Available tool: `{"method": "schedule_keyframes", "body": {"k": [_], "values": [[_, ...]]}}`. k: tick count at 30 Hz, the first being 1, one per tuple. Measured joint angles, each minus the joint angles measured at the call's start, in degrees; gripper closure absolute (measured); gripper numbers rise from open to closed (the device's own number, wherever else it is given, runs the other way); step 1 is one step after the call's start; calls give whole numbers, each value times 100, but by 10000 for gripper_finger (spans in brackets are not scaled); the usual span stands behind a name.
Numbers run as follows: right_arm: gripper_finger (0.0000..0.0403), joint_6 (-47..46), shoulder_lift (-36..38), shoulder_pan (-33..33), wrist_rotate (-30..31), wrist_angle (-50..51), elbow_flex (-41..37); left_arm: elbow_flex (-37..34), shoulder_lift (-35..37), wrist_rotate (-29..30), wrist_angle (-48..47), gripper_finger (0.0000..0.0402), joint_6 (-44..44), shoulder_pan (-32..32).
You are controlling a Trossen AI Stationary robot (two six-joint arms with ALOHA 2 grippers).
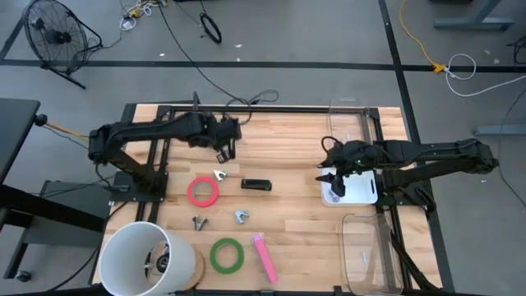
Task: Pick and place Stapler, Stapler remover, tape
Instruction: Put the top green tape into the top transparent bin
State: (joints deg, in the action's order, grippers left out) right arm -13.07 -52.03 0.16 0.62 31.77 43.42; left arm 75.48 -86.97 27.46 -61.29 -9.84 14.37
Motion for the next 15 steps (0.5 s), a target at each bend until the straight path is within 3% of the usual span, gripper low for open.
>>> {"method": "schedule_keyframes", "body": {"k": [7, 11, 15], "values": [[186, 247, -2, -2, 2, -522, 0, 2, -963, -637, 262, 349, 795, 950], [186, 307, -2, -2, 1, -624, 0, 2, -1517, -1333, 429, 349, 1364, 1244], [186, 332, -2, -2, 0, -642, 0, 2, -2003, -1518, 500, 349, 1503, 1419]]}}
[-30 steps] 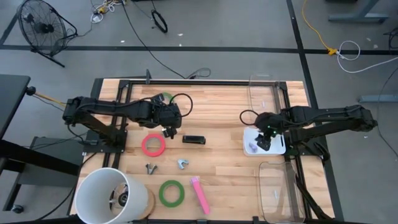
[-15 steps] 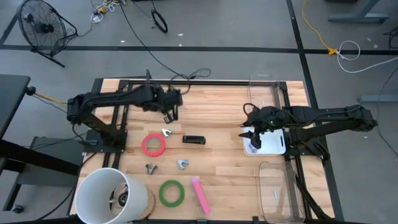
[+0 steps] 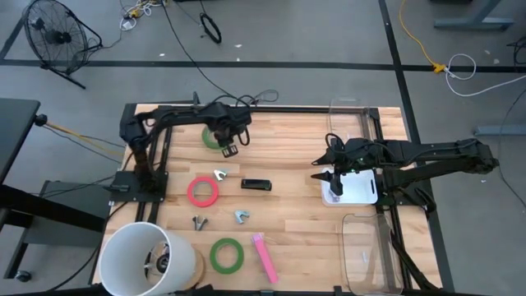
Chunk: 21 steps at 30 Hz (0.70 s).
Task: Pick and place Stapler, Stapler remover, tape
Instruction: Put the top green tape into the top transparent bin
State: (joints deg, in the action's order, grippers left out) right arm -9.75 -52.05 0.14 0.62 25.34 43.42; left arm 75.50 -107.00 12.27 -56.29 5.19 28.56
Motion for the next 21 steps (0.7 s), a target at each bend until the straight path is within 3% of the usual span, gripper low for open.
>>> {"method": "schedule_keyframes", "body": {"k": [5, 16, 21], "values": [[186, 127, 0, 0, 2, -7, 0, -2, -246, 12, -24, 325, 36, 58], [186, 205, 0, 0, 1, -7, 0, -2, -252, -17, -110, 181, -497, 176], [186, 203, 0, 0, 0, -7, 0, -2, -252, -371, -161, 165, -601, 324]]}}
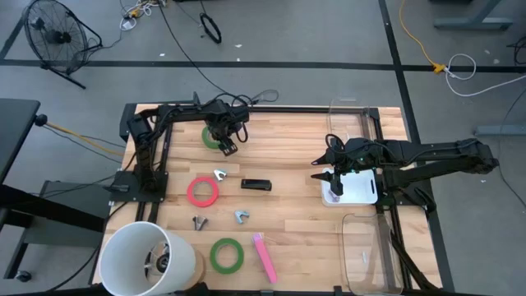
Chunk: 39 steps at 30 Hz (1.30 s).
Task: Pick and place Stapler, Stapler remover, tape
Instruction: Put the top green tape into the top transparent bin
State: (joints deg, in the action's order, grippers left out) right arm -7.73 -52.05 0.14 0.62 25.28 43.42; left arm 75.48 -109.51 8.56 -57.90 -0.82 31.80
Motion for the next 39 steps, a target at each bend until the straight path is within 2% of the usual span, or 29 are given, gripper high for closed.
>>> {"method": "schedule_keyframes", "body": {"k": [12, 14, 18, 21, 26, 30, 34, 39], "values": [[186, 69, 0, 1, 0, -117, -2, -956, 38, 21, 681, 206, 476, 51], [186, 70, 0, 1, 0, -183, -2, -1004, 42, 34, 739, 231, 475, 43], [186, 70, -2, 0, 0, -233, -2, -1009, 43, -4, 780, 315, 457, 41], [186, -23, -2, 0, 38, -232, -2, -1016, 53, 1, 812, 316, 430, 43], [186, -303, 0, 2, 540, -201, -2, -1051, 218, 103, 964, 316, 367, -22], [186, -369, -7, 2, 831, -218, -2, -1031, 771, 25, 1066, 316, 323, -117], [186, -409, -8, 4, 1195, -441, -2, -1036, 1539, -406, 1323, 316, 264, -304], [186, -252, -9, 4, 1574, -1019, -2, -1034, 2656, -2060, 2343, 316, 260, -542]]}}
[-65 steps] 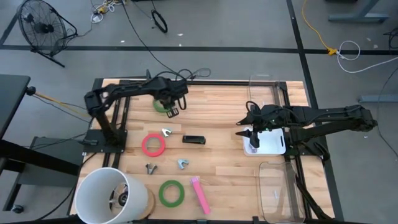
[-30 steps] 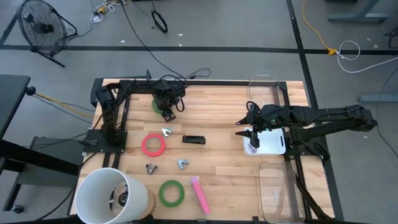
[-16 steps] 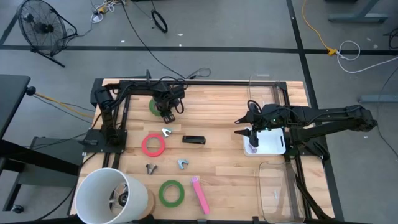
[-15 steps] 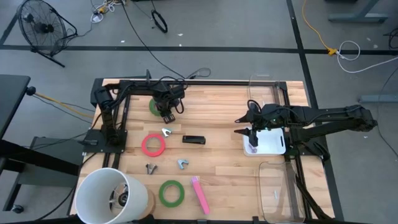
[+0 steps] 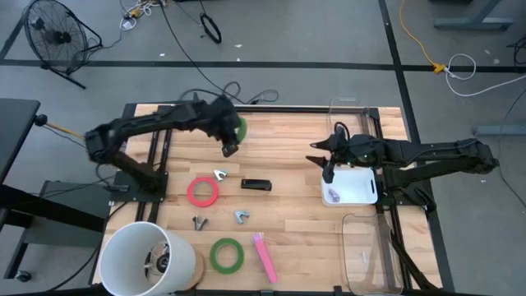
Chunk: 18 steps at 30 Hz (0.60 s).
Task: Pick and place Stapler, Stapler remover, tape
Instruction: Put the top green tape into the top transparent bin
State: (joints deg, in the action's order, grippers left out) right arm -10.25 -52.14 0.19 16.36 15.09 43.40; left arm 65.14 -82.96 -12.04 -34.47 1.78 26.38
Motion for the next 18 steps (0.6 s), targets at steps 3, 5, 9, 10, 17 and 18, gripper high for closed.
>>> {"method": "schedule_keyframes", "body": {"k": [3, 5, 9, 10, 17, 18], "values": [[186, 115, 0, 0, 0, -319, 0, 5, 597, -1105, 823, 316, -22, -135], [186, 171, -2, 0, -1, -518, 0, 9, 877, -1535, 1362, 316, -152, -234], [186, 306, -72, 0, 115, -1089, 0, 11, 1093, -1955, 2310, 316, -396, -494], [186, 361, -117, 0, 155, -1249, 0, 9, 1095, -2030, 2475, 316, -419, -566], [186, 749, -627, 0, 274, -2593, 0, 2, 953, -2085, 3203, 316, -418, -1118], [186, 784, -705, 8, 284, -2736, 0, 5, 928, -2055, 3344, 316, -411, -1203]]}}
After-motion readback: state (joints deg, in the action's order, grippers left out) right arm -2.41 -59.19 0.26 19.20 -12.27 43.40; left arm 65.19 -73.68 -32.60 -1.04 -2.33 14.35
